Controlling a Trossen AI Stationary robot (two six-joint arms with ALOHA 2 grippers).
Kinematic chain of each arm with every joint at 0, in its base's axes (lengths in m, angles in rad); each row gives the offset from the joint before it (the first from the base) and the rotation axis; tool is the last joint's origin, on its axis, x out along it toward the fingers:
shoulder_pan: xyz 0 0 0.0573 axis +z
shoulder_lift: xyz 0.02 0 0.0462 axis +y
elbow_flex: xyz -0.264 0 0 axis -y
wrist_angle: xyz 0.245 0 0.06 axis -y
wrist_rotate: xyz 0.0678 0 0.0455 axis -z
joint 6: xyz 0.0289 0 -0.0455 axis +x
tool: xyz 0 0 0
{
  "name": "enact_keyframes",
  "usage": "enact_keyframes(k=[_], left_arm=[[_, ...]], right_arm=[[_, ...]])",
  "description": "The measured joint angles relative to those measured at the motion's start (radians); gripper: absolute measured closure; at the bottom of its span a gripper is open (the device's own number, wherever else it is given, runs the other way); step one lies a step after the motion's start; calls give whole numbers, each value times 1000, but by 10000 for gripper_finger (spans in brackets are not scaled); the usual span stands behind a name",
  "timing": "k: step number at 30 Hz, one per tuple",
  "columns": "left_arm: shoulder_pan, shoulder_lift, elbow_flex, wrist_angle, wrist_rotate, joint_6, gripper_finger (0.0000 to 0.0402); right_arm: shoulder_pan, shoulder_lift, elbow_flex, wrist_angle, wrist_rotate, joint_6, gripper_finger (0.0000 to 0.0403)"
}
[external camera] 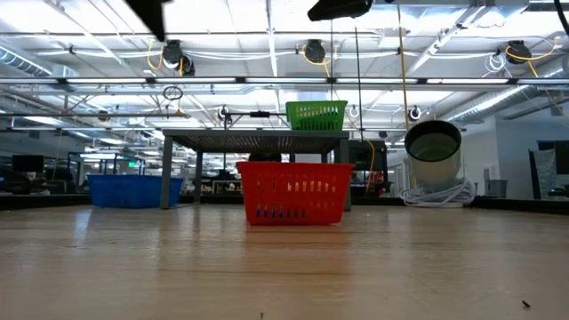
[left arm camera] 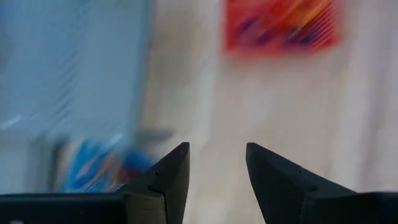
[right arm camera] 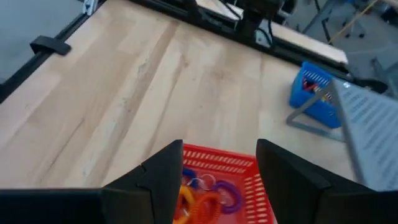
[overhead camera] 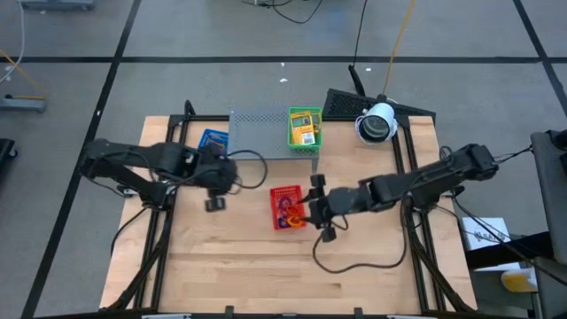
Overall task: Pick & Place Office Desk Supplies
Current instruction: Put the blue basket on the shelf
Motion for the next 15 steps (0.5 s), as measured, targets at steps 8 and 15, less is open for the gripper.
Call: enact_keyframes(k=[8, 15], left_arm=[[42, -149, -98, -215, -56, -98, 236], [267, -255, -326, -180, -2, -24, 236]], right_arm=[[25, 77, 0, 24, 35, 62, 206], [23, 94, 0, 27, 35, 55, 206]])
